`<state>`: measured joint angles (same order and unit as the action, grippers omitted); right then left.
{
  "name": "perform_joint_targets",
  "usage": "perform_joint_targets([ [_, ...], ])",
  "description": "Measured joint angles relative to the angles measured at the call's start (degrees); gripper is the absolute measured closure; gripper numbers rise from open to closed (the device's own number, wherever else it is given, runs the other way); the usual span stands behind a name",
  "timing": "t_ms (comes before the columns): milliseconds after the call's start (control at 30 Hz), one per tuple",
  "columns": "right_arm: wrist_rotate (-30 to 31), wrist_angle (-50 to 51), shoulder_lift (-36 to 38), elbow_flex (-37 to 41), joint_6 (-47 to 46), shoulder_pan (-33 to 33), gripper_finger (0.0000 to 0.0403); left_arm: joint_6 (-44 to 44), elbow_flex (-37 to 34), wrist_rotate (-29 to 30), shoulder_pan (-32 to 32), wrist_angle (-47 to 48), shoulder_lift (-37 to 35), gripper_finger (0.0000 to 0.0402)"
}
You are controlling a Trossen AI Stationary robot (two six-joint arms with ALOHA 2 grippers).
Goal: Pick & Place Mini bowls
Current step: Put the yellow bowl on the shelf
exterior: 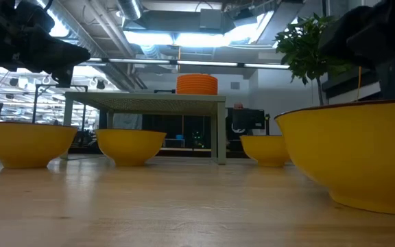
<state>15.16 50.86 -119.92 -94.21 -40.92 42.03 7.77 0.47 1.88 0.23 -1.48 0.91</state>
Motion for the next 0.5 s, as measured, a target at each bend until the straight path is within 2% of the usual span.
perform_joint_targets([
  [167, -0.2, -0.6, 0.0, 0.0, 0.9, -0.6, 0.0256, 0.0, 0.0, 0.0, 0.0, 0.0, 0.0, 0.0363],
  [500, 0.3, -0.4, 0.3, -0.2, 4.3, -1.9, 0.0387, 0.0, 0.0, 0.0, 0.0, 0.0, 0.0, 0.0363],
])
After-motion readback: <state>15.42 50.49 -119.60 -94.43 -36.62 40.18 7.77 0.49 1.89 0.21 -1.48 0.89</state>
